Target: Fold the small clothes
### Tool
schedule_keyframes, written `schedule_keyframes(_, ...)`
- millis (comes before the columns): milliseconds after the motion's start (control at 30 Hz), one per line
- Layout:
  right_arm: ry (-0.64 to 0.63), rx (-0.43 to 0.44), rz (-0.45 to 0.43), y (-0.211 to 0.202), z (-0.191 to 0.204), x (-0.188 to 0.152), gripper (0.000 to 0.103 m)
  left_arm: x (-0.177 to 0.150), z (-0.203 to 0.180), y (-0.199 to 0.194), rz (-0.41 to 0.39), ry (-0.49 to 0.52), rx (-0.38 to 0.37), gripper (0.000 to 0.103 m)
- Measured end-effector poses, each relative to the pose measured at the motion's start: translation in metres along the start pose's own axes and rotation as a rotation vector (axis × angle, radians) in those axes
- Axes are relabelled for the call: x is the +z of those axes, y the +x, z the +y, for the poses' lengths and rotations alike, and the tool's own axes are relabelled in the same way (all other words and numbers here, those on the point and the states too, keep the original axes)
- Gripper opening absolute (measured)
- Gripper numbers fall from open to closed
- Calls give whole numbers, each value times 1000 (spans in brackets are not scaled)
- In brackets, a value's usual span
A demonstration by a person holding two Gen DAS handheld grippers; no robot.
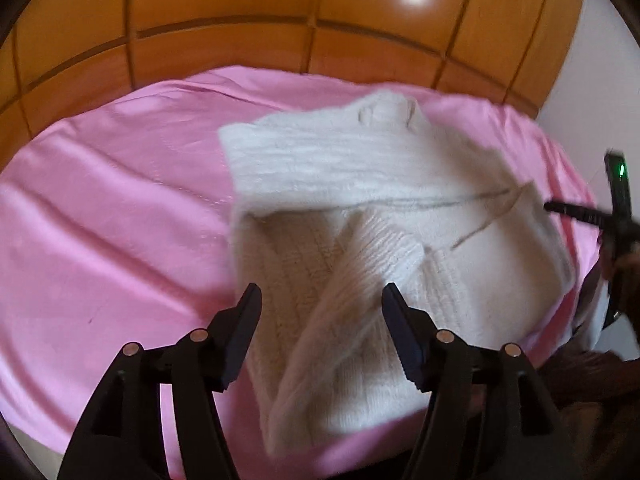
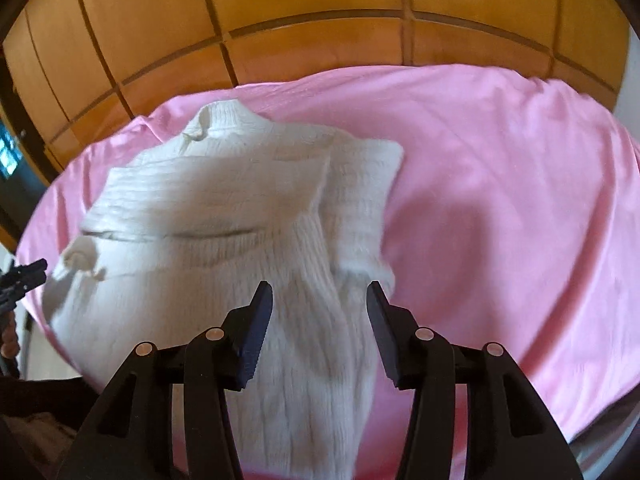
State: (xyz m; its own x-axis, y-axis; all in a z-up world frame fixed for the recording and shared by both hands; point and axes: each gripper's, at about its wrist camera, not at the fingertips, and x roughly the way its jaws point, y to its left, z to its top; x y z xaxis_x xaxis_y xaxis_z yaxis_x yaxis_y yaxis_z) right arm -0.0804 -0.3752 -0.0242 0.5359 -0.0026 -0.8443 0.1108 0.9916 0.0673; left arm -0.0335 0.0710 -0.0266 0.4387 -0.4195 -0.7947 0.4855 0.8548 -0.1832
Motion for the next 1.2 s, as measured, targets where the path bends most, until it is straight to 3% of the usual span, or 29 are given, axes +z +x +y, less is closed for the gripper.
schedule_keyframes(33,-3,-2,12,5,2,2,47,-3,-1,1,8,9,-11,62)
schedule_keyframes(100,-22,2,43,14,5,0,33,-1,-5,14,26,14,6,60)
schedule_keyframes(167,-37,5,56,17,8,-4,12,-3,-4,18,39,12,-19,35)
schedule_keyframes(200,-33,6,54,15,11,-6,7,-5,-4,19,43,10,-30,17)
schedule_keyframes(233,-30,5,48,12,12,-8,7,-6,-4,15,28,14,-25,13)
schedule_keyframes(400,-31,33,-38,-32,16,-4,6,-6,9,-23,-73,-79,-117,11)
schedule_keyframes(567,2,62,-149,-66,10,25,6,13,31,-61,-212,-204,-222,11)
schedule_keyframes(767,47,42,-217,-44,-3,87,6,84,40,-42,-267,-193,-191,11)
schedule_keyframes(933,126,-15,-194,13,-23,133,5,139,53,6,-231,-224,-160,10)
schedule_keyframes(1067,167,-85,-78,79,-31,138,5,157,71,74,-98,-307,-99,11)
schedule_keyframes(1167,190,-113,5,115,-35,126,5,152,90,109,-10,-403,25,9)
schedule_keyframes(1200,184,-120,7,120,-35,122,5,150,97,108,-15,-446,62,18)
